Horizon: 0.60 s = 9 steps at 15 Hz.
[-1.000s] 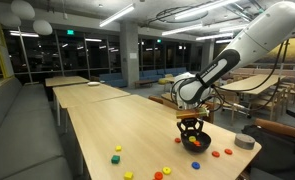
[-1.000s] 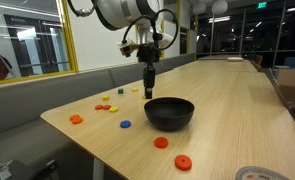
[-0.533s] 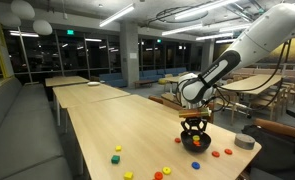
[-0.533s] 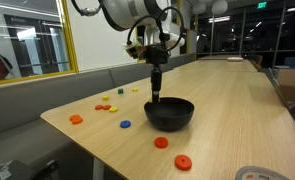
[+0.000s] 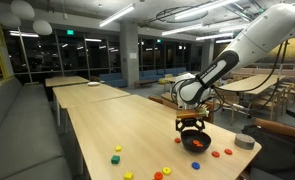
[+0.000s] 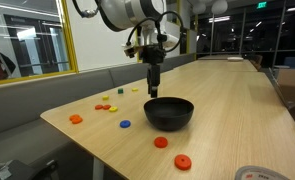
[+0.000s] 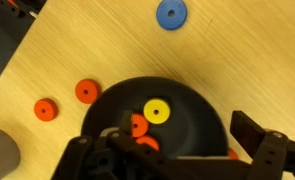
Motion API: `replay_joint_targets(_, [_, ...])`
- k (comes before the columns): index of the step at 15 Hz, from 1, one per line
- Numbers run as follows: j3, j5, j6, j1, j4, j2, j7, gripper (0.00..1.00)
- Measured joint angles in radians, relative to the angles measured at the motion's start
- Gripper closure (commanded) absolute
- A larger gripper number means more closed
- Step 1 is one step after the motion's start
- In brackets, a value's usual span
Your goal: Pick up some of the objects on the table and put them in the bowl
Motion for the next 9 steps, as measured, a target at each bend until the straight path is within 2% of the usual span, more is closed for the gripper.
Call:
replay_joint_targets(5, [0.105, -0.002, 0.009, 0.090, 0.066, 0.008, -0.076, 0.00])
replay_joint_targets(9, [0.172, 0.006, 0.009, 0.152, 0.137, 0.067, -0.184, 0.00])
